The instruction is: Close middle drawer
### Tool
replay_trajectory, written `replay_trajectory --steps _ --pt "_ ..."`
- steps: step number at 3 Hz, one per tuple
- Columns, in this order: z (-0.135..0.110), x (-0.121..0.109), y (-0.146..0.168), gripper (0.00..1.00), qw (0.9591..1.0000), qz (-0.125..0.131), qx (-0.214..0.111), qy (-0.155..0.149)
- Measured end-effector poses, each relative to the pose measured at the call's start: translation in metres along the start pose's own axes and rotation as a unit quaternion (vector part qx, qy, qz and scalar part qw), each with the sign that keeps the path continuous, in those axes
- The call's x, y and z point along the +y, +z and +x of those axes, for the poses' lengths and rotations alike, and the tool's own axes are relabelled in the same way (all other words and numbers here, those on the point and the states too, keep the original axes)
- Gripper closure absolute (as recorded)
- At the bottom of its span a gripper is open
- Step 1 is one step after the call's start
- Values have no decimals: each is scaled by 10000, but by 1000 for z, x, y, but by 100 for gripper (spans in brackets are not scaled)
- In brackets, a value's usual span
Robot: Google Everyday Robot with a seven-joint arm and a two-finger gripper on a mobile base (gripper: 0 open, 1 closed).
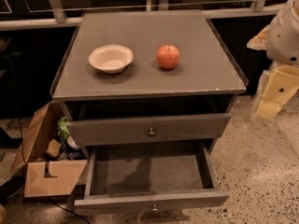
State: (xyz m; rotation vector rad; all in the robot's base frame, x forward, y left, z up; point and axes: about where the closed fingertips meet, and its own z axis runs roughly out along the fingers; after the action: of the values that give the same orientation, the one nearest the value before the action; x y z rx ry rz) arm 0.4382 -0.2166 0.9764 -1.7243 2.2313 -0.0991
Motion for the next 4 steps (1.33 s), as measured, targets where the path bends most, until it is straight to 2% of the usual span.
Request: replay_trajectory --steps 1,4 --pt "0 0 0 1 10000 0 0 0" --pt "0 0 0 69 10000 1 0 0"
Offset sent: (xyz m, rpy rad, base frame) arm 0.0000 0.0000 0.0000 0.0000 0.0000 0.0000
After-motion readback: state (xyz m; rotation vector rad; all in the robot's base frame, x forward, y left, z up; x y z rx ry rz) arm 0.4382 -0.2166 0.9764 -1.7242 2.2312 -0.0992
